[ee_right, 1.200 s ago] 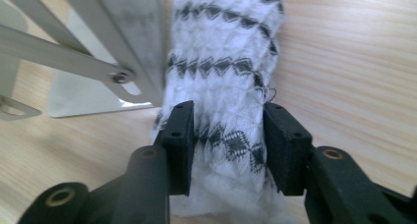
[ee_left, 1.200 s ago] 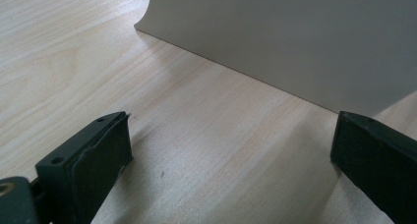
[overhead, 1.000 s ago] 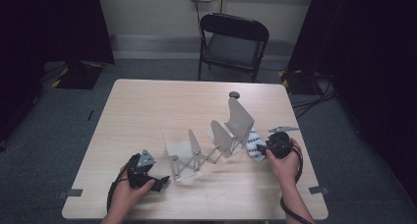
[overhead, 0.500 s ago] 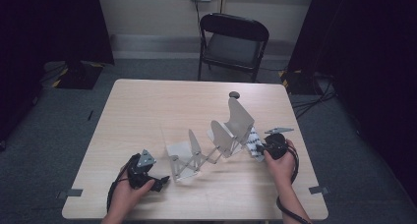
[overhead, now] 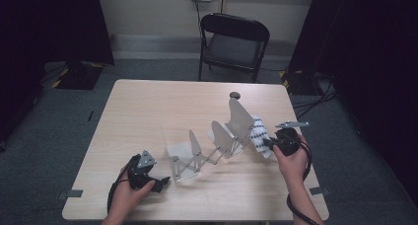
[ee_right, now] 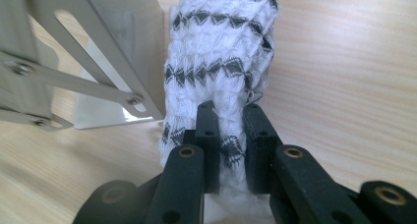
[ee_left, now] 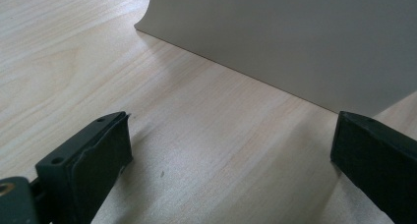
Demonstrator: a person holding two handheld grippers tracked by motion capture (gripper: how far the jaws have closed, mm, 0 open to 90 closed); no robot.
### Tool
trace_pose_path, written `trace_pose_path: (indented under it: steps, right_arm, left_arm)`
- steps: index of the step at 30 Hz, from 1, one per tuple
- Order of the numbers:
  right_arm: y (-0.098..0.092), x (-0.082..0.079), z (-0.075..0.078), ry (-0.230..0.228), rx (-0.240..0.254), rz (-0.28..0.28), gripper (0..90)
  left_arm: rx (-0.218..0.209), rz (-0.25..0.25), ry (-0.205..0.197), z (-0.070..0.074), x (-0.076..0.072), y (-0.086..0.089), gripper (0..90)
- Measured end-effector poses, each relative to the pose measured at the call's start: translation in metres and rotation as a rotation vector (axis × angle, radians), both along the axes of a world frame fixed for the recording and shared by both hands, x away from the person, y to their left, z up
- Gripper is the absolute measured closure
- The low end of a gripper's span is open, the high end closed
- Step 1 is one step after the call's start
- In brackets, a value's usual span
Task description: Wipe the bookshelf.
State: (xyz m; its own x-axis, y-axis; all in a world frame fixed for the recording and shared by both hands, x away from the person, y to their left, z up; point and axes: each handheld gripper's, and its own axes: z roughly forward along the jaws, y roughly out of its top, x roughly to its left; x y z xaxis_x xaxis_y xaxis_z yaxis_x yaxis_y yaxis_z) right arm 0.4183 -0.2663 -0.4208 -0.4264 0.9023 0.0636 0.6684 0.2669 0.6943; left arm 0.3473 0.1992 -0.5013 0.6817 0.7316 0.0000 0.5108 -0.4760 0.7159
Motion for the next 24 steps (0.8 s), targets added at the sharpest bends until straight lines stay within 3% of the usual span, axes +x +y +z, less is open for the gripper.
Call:
trace_pose_path:
  steps: [6,17,20,24]
  right_arm:
    - [0.002,0.000,0.028,-0.036,0.010,0.019,79.9]
    - [0.016,-0.003,0.093,-0.121,-0.018,0.058,79.5]
    - [0.022,-0.003,0.099,-0.124,-0.033,0.072,79.3]
    - [0.030,0.000,0.093,-0.108,-0.030,0.086,79.3]
  left_arm:
    - [0.000,0.002,0.000,0.000,0.000,0.000,1.5]
    - [0.000,0.002,0.000,0.000,0.000,0.000,1.5]
    - [0.000,0.002,0.000,0.000,0.000,0.000,1.5]
    - [-0.001,0.002,0.001,0.000,0.000,0.000,1.5]
